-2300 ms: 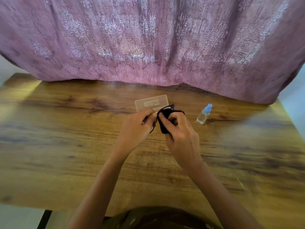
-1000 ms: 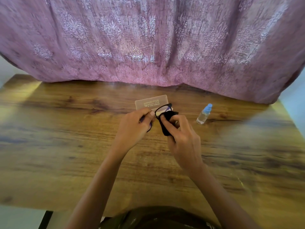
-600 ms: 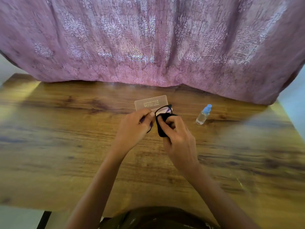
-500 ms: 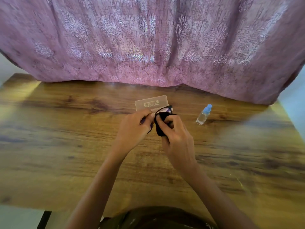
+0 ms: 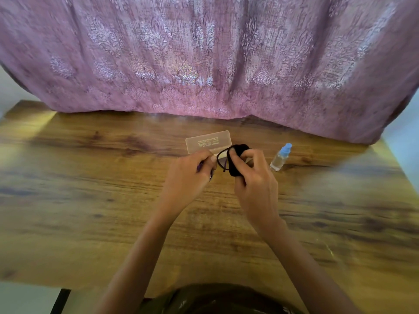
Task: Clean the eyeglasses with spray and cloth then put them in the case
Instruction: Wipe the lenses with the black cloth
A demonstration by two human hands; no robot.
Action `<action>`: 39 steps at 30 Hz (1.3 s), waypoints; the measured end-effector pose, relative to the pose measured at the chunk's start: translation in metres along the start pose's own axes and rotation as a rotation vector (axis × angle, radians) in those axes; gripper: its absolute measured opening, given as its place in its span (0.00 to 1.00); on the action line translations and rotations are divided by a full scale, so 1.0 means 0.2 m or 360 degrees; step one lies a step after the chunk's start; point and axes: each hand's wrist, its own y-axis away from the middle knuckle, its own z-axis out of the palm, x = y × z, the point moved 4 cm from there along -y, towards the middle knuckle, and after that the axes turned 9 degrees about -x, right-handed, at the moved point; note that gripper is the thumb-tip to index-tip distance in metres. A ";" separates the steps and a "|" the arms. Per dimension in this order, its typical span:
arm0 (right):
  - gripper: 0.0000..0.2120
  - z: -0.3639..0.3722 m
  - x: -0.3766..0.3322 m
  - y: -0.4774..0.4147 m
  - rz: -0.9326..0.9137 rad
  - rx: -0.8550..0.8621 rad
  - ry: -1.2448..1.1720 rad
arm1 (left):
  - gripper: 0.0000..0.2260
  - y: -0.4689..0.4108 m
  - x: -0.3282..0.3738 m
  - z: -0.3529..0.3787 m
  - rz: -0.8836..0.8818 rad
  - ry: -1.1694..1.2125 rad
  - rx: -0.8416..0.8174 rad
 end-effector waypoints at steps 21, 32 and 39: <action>0.17 0.00 0.04 0.07 -0.0006 0.0007 0.0002 | 0.12 0.00 -0.03 0.02 -0.0122 0.0170 0.0041; 0.16 0.02 0.01 0.10 -0.0028 -0.0008 0.0028 | 0.13 0.01 -0.02 0.01 -0.0141 0.0107 -0.0012; 0.17 0.01 0.03 0.07 -0.0031 -0.0004 -0.0018 | 0.12 0.01 -0.01 0.02 -0.0166 0.0130 -0.0021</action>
